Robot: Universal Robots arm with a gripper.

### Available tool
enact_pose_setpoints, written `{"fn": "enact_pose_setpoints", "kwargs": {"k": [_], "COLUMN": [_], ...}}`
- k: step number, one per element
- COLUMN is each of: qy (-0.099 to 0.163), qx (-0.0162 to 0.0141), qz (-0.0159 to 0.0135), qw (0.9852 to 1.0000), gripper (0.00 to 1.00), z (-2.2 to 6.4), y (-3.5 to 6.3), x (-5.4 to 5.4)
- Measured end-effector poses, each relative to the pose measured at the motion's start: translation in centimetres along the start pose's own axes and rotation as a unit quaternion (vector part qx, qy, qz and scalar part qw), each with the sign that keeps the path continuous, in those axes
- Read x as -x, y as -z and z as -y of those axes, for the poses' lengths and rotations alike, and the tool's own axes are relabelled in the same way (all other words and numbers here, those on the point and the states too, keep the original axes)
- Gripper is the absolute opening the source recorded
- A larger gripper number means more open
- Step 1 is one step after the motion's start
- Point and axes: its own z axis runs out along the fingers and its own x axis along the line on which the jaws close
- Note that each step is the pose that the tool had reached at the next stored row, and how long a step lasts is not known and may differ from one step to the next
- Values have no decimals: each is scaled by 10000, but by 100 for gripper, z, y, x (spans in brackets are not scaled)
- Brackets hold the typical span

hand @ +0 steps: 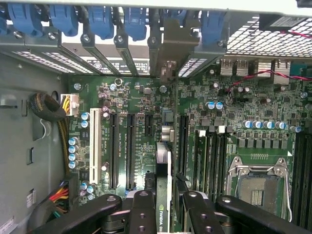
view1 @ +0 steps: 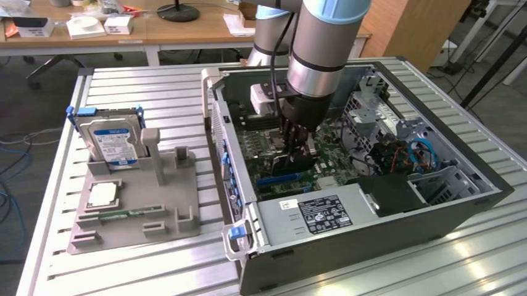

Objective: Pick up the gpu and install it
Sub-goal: 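Insert the gpu into the slot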

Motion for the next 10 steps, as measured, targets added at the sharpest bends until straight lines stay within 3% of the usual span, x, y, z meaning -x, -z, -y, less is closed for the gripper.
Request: {"fn": "enact_pose_setpoints", "kwargs": {"k": [10], "qy": [-1], "qx": [0], "qz": [0], "qw": [10000], "gripper": [27], "z": [5], "y": [-1], "x": [0]}}
